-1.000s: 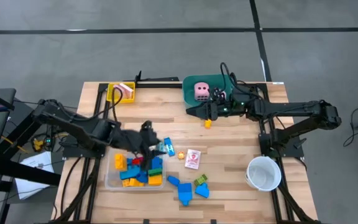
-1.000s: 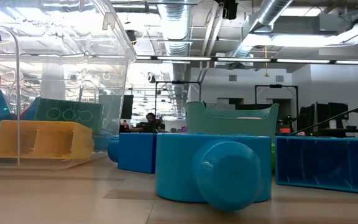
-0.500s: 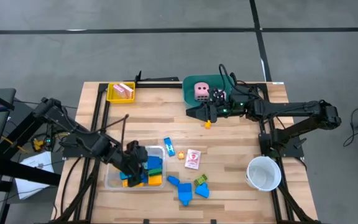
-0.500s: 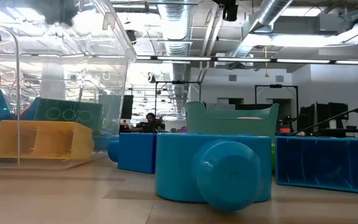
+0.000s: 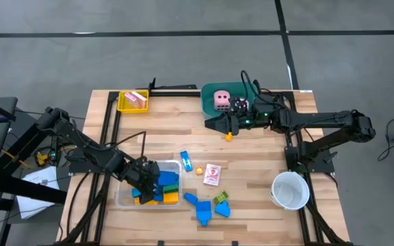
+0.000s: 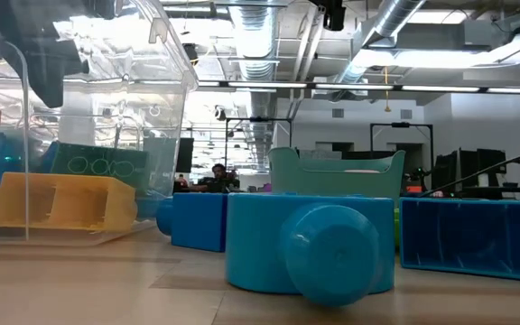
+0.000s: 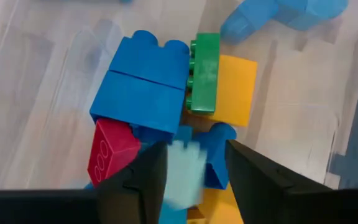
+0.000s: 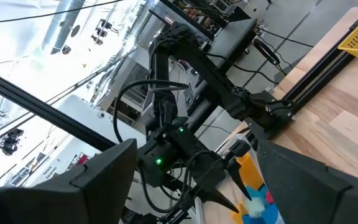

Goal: Pick & Place Toys
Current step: Put the light blue game piece into the transparent bin, then put the yellow game piece into the transparent bin

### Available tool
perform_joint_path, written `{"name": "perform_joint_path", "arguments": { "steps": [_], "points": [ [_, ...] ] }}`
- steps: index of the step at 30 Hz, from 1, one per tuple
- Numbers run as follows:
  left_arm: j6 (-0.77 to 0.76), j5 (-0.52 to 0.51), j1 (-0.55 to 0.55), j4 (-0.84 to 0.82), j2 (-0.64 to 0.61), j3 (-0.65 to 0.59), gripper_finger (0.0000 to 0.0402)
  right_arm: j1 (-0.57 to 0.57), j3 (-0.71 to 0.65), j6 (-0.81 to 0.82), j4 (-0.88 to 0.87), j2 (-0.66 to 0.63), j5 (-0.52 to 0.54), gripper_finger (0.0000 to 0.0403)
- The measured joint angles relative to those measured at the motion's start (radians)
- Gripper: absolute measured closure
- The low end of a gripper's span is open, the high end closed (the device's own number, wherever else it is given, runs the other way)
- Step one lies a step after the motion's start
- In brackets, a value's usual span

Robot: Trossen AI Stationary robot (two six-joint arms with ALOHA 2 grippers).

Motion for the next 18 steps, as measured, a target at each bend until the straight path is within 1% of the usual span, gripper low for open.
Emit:
{"name": "perform_joint_path", "arguments": {
  "steps": [6,13,15,18],
  "points": [
    [0.0,0.0,0.0,0.0,0.0,0.0,0.0277,0.0,0.0,0.0,0.0,0.0,0.0,0.008],
    [-0.03,-0.003,0.0,0.001,0.0,0.0,0.0286,0.0,0.0,-0.008,-0.011,0.0,0.0,0.008],
    [-0.033,-0.002,0.0,0.021,0.0,0.0,0.0286,0.0,0.0,-0.012,-0.043,0.0,0.0,0.008],
    [-0.033,0.007,0.001,0.104,-0.017,0.0,0.0286,0.0,0.0,-0.037,-0.137,0.0,-0.001,0.008]
  ]
}}
